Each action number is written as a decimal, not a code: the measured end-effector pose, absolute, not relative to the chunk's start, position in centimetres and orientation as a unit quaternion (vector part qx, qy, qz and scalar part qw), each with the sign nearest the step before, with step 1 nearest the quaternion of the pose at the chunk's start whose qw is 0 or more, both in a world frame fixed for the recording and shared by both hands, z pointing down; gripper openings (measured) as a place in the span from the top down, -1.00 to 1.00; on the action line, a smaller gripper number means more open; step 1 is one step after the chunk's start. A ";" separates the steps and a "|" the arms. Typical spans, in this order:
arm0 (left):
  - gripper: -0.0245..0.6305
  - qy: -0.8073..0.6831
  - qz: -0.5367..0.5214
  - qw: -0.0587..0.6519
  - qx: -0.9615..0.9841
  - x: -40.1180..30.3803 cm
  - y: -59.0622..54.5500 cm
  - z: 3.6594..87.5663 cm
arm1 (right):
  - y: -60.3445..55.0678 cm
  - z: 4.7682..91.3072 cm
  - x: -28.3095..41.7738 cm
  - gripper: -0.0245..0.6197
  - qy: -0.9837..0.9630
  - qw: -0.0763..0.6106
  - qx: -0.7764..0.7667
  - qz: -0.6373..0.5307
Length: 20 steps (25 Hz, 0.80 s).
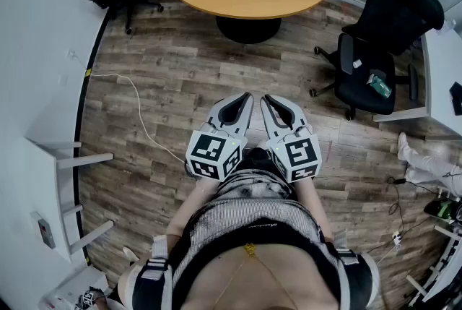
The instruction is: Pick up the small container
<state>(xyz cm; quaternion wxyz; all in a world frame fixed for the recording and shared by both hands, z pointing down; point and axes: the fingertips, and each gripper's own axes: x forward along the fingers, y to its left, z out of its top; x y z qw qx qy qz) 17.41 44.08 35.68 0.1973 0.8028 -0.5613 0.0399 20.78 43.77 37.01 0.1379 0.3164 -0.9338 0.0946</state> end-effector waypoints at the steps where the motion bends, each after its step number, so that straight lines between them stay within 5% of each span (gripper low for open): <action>1: 0.86 -0.561 0.038 0.198 0.803 17.5 44.2 35.7 | 43.9 36.9 20.8 0.80 -0.935 0.133 0.315 0.094; 20: 0.86 -0.576 0.024 0.199 0.793 21.3 44.6 35.7 | 43.8 36.3 24.6 0.80 -0.946 0.103 0.295 0.083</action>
